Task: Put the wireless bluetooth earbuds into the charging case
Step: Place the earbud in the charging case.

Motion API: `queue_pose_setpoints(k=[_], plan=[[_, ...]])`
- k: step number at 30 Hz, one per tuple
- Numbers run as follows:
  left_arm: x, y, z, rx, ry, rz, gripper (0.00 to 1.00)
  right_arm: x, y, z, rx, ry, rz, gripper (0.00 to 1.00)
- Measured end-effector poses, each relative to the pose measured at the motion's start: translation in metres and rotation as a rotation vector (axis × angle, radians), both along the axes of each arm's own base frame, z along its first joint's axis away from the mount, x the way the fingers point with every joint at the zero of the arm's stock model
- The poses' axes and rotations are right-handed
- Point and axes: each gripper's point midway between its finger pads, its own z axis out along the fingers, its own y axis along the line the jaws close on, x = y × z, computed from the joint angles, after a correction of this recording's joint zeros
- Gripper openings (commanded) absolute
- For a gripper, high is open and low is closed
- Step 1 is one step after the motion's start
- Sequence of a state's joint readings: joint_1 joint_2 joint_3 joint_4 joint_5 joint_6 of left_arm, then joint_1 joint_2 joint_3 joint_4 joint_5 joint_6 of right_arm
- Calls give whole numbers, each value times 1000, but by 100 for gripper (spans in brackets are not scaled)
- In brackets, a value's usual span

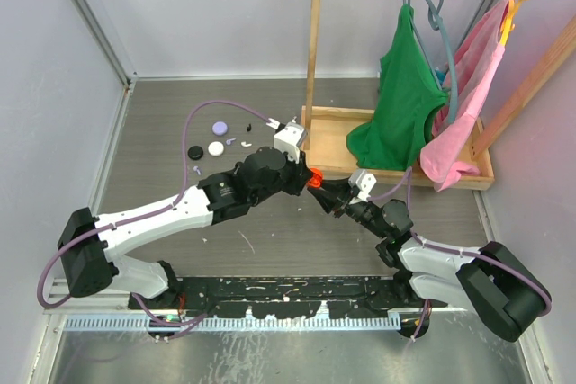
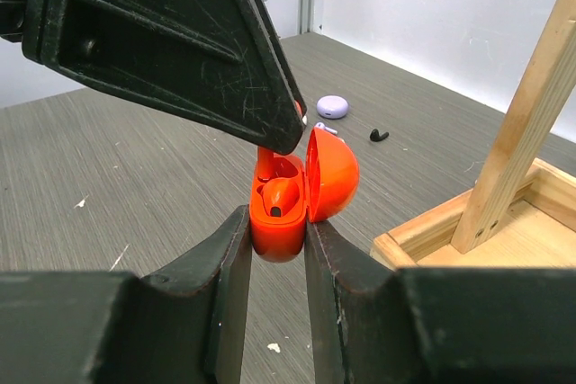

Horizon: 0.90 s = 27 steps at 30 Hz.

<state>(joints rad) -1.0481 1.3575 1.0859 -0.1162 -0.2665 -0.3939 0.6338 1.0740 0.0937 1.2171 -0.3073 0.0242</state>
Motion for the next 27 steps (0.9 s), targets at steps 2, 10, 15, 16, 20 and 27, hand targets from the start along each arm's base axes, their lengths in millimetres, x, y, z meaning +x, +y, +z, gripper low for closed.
queue_pose_setpoints(k=[2, 10, 15, 16, 20, 27], plan=[[0, 0, 0, 2, -1, -1, 7, 0, 0, 0, 1, -1, 0, 3], [-2, -3, -7, 39, -12, -5, 10, 0, 0, 0, 1, -2, 0, 3], [-2, -3, -9, 58, -22, 2, 20, 0, 0, 0, 1, -1, 0, 3], [-2, -3, -8, 60, -25, 3, 22, 0, 0, 0, 1, -1, 0, 3], [-3, -2, -8, 68, -31, 1, 30, 0, 0, 0, 0, -1, 1, 3], [-9, 8, -1, 102, -47, -22, 49, -1, 0, 0, 1, -2, 3, 3]])
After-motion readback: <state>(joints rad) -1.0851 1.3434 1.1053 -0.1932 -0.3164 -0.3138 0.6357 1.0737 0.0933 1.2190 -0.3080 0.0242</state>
